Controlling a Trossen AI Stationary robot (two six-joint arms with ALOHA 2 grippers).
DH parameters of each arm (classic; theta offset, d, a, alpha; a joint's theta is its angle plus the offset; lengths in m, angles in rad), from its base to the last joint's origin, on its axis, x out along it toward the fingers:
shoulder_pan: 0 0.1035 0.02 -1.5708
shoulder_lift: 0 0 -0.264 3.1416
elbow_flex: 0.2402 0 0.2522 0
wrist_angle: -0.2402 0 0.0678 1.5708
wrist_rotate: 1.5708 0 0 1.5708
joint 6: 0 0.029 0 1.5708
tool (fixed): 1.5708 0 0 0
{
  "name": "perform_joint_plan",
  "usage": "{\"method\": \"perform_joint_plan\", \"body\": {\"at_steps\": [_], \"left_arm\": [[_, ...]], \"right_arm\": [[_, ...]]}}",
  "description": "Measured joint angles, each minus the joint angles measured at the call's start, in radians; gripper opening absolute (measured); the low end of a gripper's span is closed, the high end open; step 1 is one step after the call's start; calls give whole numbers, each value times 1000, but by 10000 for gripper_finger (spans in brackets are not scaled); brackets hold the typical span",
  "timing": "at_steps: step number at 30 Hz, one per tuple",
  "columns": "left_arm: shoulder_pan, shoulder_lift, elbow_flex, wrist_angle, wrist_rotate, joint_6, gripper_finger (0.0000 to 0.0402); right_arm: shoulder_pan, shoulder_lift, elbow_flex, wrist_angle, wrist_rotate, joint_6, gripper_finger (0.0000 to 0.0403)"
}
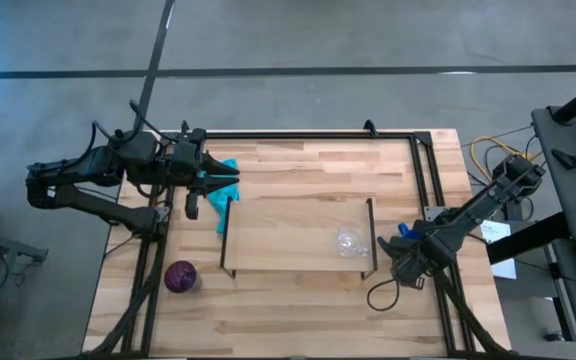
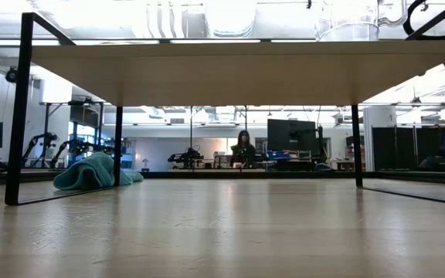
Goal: Stack small to large cups/mugs on shelf
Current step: Put the blue mug on the shelf
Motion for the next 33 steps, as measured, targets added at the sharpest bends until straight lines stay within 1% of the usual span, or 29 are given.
{"method": "perform_joint_plan", "body": {"at_steps": [4, 8, 15, 18, 22, 27, 33], "left_arm": [[0, 0, 0, 0, 0, 0, 63], [0, 0, 0, 0, 0, 0, 63], [0, 0, 0, 0, 0, 0, 63], [0, -2, 0, 0, 0, -1, 63], [0, -5, 2, 0, 0, -1, 63], [0, -8, 3, 0, 0, -1, 63], [0, -18, 3, -2, 0, -2, 63]], "right_arm": [[-1, -2, 30, -11, -29, 14, 10], [0, -2, 121, -63, -35, 47, 10], [0, -2, 392, -290, -35, 153, 9], [0, -2, 522, -327, -35, 206, 9], [0, 4, 678, -324, -27, 277, 9], [0, 65, 830, -317, -19, 310, 9], [0, 202, 1034, -313, -17, 291, 9]]}}
